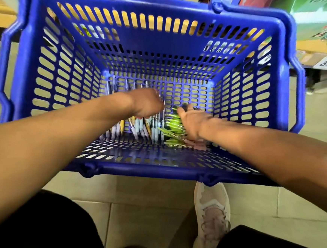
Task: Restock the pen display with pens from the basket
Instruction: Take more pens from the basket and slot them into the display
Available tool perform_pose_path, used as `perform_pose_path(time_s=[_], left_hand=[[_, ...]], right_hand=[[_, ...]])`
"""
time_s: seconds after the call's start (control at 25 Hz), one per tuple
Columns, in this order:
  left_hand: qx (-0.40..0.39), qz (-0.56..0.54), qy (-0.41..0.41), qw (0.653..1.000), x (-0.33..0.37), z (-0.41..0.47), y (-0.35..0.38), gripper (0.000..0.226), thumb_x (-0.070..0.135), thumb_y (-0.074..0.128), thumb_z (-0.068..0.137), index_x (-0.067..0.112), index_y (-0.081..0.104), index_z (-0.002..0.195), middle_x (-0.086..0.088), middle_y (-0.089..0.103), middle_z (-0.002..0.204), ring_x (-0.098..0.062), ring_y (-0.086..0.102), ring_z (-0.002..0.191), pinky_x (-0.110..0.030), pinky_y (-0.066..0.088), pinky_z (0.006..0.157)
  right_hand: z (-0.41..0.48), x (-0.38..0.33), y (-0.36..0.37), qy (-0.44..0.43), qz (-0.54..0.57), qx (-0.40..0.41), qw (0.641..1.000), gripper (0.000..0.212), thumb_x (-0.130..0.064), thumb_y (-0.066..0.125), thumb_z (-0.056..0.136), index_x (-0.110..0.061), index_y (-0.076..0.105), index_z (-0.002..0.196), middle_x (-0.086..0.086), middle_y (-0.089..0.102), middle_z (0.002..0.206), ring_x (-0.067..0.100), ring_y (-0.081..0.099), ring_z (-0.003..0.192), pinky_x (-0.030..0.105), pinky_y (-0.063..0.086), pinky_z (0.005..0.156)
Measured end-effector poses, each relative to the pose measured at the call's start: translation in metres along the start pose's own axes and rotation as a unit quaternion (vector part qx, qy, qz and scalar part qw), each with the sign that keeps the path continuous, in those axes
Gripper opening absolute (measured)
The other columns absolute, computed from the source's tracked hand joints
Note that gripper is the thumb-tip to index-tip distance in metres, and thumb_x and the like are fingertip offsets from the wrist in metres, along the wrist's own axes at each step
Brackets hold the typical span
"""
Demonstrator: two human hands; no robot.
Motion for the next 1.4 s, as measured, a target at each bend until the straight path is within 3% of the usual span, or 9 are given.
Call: perform_pose_path(time_s=[0.12, 0.28, 0.52, 0.68, 0.88, 1.0, 1.12, 1.24, 1.4], left_hand=[[-0.002, -0.070, -0.010, 0.997, 0.002, -0.006, 0.010, 0.027, 0.033, 0.046, 0.107, 0.015, 0.061, 0.120, -0.003, 0.068, 0.115, -0.019, 0.067, 0.101, -0.038, 0.057, 0.091], [0.003, -0.282, -0.001, 0.959, -0.010, 0.007, 0.012, 0.018, 0.030, 0.049, 0.107, 0.020, 0.061, 0.114, -0.008, 0.072, 0.114, -0.017, 0.068, 0.092, -0.035, 0.057, 0.083], [0.072, -0.414, -0.046, 0.906, -0.038, 0.015, -0.003, 0.026, 0.028, 0.042, 0.107, 0.016, 0.065, 0.111, -0.011, 0.075, 0.114, -0.020, 0.067, 0.088, -0.034, 0.055, 0.082], [0.071, -0.387, -0.035, 0.919, -0.024, 0.019, -0.002, 0.027, 0.024, 0.040, 0.108, 0.012, 0.063, 0.114, -0.010, 0.074, 0.110, -0.020, 0.066, 0.088, -0.031, 0.054, 0.075], [0.036, -0.350, -0.033, 0.935, -0.011, 0.014, 0.011, 0.025, 0.027, 0.042, 0.108, 0.013, 0.060, 0.118, -0.007, 0.072, 0.101, -0.018, 0.066, 0.084, -0.028, 0.052, 0.070], [0.033, -0.341, -0.035, 0.939, -0.013, 0.012, 0.013, 0.024, 0.026, 0.043, 0.108, 0.013, 0.059, 0.121, -0.007, 0.071, 0.102, -0.019, 0.064, 0.087, -0.027, 0.052, 0.069], [0.062, -0.374, -0.054, 0.924, -0.018, 0.010, 0.012, 0.021, 0.031, 0.048, 0.107, 0.015, 0.060, 0.114, -0.011, 0.066, 0.114, -0.021, 0.059, 0.096, -0.033, 0.052, 0.083], [0.021, -0.487, -0.052, 0.872, -0.009, 0.009, 0.017, 0.029, 0.043, 0.052, 0.104, 0.017, 0.064, 0.109, -0.008, 0.065, 0.100, -0.019, 0.059, 0.085, -0.036, 0.049, 0.084], [0.064, -0.618, -0.031, 0.783, 0.005, 0.015, 0.014, 0.026, 0.030, 0.045, 0.108, 0.011, 0.060, 0.116, -0.017, 0.064, 0.108, -0.028, 0.061, 0.097, -0.050, 0.052, 0.096]], right_hand=[[0.005, 0.007, -0.005, 0.009, 0.011, -0.032, 0.999, 0.104, 0.016, 0.063, 0.076, -0.019, 0.009, 0.157, 0.014, 0.052, 0.122, 0.016, 0.059, 0.072, 0.022, 0.050, 0.050], [0.018, 0.017, -0.004, 0.005, -0.025, -0.065, 0.998, 0.116, -0.027, 0.081, 0.080, -0.012, -0.004, 0.158, 0.010, 0.049, 0.141, 0.026, 0.058, 0.113, 0.026, 0.051, 0.078], [0.007, -0.003, 0.009, -0.019, -0.103, 0.022, 0.994, 0.081, 0.009, 0.052, 0.087, -0.006, 0.011, 0.155, 0.029, 0.024, 0.157, 0.040, 0.058, 0.118, 0.033, 0.060, 0.078], [0.001, -0.007, 0.009, -0.006, -0.058, 0.082, 0.995, 0.063, 0.011, 0.050, 0.092, -0.001, 0.027, 0.150, 0.027, 0.049, 0.137, 0.031, 0.067, 0.094, 0.032, 0.061, 0.074], [-0.001, 0.003, -0.005, 0.020, 0.003, -0.042, 0.999, 0.032, 0.005, 0.052, 0.096, 0.004, 0.055, 0.128, 0.017, 0.061, 0.124, 0.029, 0.061, 0.115, 0.037, 0.052, 0.101], [-0.006, 0.005, -0.016, 0.053, 0.049, -0.066, 0.995, 0.031, 0.007, 0.049, 0.098, 0.004, 0.057, 0.127, 0.008, 0.058, 0.108, 0.019, 0.060, 0.103, 0.023, 0.052, 0.091], [-0.005, 0.004, -0.041, 0.043, 0.231, -0.047, 0.971, 0.019, -0.009, 0.045, 0.105, -0.003, 0.054, 0.120, 0.008, 0.064, 0.105, 0.020, 0.067, 0.089, 0.032, 0.059, 0.080], [-0.013, -0.019, -0.062, -0.024, 0.503, 0.058, 0.862, 0.003, -0.019, 0.046, 0.105, -0.021, 0.047, 0.107, 0.005, 0.064, 0.083, 0.016, 0.063, 0.069, 0.029, 0.053, 0.058], [-0.014, -0.054, -0.075, -0.113, 0.455, 0.162, 0.868, 0.016, -0.007, 0.057, 0.087, -0.016, 0.059, 0.100, 0.000, 0.065, 0.078, 0.014, 0.063, 0.068, 0.019, 0.043, 0.050]])
Point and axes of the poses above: each hand's wrist, its own z-axis towards the middle knuckle, its own y-axis out of the palm, x = y × z, the point moved 3 cm from there along z, towards the middle knuckle
